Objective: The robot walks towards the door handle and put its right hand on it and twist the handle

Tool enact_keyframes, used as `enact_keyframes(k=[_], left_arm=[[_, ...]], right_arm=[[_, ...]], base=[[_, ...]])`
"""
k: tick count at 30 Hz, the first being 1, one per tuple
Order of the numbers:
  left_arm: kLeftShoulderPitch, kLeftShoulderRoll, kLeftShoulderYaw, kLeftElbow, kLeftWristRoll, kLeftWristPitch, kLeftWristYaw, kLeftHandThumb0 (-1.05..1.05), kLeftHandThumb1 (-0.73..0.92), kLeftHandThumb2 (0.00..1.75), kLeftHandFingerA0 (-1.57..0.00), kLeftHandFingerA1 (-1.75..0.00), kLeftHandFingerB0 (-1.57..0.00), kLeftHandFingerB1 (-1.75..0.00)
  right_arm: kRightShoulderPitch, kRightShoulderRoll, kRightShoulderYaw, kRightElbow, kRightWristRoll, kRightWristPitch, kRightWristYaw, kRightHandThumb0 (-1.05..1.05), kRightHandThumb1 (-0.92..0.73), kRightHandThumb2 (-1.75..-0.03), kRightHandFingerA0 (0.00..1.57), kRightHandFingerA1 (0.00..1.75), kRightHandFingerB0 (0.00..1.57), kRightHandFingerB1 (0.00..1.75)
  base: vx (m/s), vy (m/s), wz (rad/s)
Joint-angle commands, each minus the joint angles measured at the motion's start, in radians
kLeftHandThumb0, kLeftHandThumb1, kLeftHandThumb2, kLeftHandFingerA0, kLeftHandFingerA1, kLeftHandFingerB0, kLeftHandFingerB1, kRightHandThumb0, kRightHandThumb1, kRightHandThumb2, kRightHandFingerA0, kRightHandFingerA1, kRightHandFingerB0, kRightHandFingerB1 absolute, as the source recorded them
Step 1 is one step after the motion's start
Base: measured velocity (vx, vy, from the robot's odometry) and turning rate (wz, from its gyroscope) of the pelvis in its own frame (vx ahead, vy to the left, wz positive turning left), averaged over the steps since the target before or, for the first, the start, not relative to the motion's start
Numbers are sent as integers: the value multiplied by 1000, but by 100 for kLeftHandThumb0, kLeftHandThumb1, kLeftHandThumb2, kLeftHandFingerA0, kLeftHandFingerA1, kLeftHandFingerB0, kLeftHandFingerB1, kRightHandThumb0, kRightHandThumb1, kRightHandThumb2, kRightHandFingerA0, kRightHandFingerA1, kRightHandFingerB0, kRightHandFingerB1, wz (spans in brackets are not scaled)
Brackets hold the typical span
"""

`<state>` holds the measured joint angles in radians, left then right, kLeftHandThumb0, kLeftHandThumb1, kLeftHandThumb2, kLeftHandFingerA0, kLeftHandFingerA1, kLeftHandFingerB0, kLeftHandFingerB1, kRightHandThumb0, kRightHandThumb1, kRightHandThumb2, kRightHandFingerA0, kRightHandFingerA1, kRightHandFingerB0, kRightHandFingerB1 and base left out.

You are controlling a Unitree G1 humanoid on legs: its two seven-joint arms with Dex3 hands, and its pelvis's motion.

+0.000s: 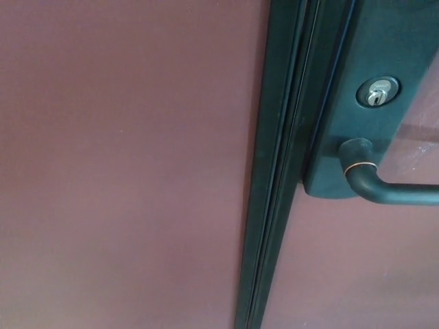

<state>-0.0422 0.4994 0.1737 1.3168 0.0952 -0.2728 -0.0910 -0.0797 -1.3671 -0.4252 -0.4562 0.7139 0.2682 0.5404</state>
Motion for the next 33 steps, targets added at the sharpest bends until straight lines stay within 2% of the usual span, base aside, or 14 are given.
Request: enact_keyframes(k=[1, 8, 10, 15, 16, 19, 31, 32, 33], left_arm=[[26, 13, 14, 7, -17, -7, -19, -33, 41, 66, -59, -52, -43, -46], [30, 21, 18, 4, -13, -8, -21, -33, 41, 66, -60, -53, -44, -46], [7, 20, 25, 4, -19, 3, -26, -33, 41, 66, -60, -53, -44, -46], [9, 20, 29, 8, -17, 5, -26, -33, 41, 66, -60, -53, -44, -46], [26, 20, 29, 8, -16, -4, -28, -33, 41, 66, -60, -53, -44, -46], [38, 19, 31, 8, -17, -8, -28, -33, 41, 66, -60, -53, -44, -46], [46, 24, 37, 2, -18, -15, -29, -33, 41, 66, -62, -53, -45, -46], [46, 25, 36, 1, -18, -17, -31, -33, 41, 66, -63, -53, -45, -46], [46, 25, 36, 1, -18, -17, -31, -33, 41, 66, -63, -53, -45, -46]], right_arm=[[-20, -47, 73, -5, -55, 71, 138, -45, -53, -56, 60, 46, 48, 38], [-53, -34, 125, -2, -98, 106, 171, -45, -53, -56, 59, 46, 47, 38], [-114, -27, 203, 20, -135, 102, 172, -46, -53, -56, 58, 45, 47, 37], [-153, -3, 237, 24, -167, 116, 191, -46, -52, -56, 58, 45, 47, 37], [-184, 27, 317, 27, -200, 114, 191, -47, -53, -56, 57, 45, 48, 37], [-242, 62, 386, 46, -244, 115, 208, -48, -53, -56, 57, 45, 48, 37], [-383, 143, 498, 51, -357, 195, 220, -49, -53, -56, 53, 43, 49, 37], [-388, 148, 499, 55, -362, 199, 222, -51, -43, -79, 49, 55, 39, 48], [-390, 152, 499, 55, -367, 201, 224, -51, -43, -79, 49, 55, 39, 48]], base=[[0, 0, 0], [0, 0, 0], [0, 0, 0], [0, 0, 0], [0, 0, 0], [0, 0, 0], [0, 0, 0], [0, 0, 0], [0, 0, 0]])
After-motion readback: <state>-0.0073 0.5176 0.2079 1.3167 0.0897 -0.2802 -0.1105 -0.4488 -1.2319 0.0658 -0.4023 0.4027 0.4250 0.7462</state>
